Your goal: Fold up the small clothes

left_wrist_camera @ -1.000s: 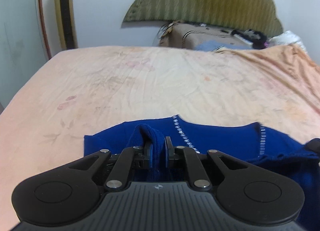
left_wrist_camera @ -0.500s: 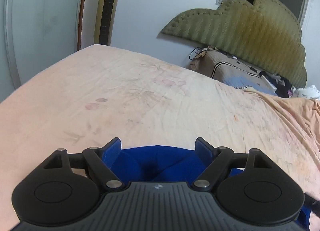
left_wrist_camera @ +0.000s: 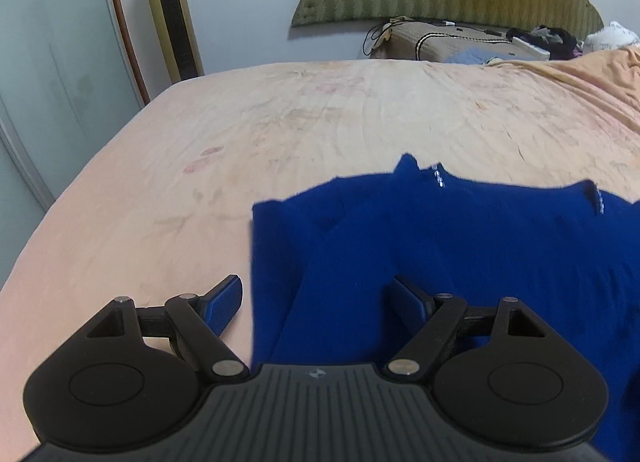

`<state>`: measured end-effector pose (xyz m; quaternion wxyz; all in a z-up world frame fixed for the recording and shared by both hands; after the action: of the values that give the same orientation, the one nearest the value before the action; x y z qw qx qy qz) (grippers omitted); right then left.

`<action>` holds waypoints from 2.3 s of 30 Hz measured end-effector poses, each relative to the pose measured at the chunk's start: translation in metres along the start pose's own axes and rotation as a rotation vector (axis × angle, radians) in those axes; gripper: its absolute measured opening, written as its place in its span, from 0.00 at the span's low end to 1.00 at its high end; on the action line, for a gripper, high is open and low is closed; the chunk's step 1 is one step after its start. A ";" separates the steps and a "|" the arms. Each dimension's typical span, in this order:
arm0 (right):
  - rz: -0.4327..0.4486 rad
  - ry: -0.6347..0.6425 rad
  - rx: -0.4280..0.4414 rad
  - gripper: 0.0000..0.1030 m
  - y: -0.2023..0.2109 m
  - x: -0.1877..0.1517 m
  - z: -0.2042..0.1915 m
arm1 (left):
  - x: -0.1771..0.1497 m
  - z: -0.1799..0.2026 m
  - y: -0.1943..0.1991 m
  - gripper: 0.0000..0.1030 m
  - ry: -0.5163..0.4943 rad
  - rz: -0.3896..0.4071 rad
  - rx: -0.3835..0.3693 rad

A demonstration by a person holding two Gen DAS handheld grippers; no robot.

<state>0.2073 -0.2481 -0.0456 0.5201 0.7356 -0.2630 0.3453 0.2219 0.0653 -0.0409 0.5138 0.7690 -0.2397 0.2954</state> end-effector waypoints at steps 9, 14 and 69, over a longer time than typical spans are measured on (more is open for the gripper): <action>0.022 0.064 -0.114 0.96 0.021 -0.018 -0.017 | -0.021 -0.006 0.010 0.79 0.010 -0.016 -0.010; -0.005 0.088 -0.148 1.00 0.009 -0.038 -0.014 | -0.037 -0.009 0.015 0.79 0.032 -0.019 -0.021; 0.062 0.004 -0.091 1.00 0.010 -0.047 -0.006 | -0.097 -0.039 0.036 0.99 0.144 0.061 -0.038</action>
<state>0.1697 -0.2446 -0.0752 0.5426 0.7018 -0.3002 0.3505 0.1205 0.0954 -0.0737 0.5348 0.7283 -0.2310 0.3608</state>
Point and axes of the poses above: each gripper's, at about its wrist camera, not at the fingertips, and y roughly against the way its jaws point, z to its right, x to its top, the point moved 7 cm from there along -y, roughly the way its jaws point, and after that the axes turned 15 degrees about x, right-handed, at the moved point
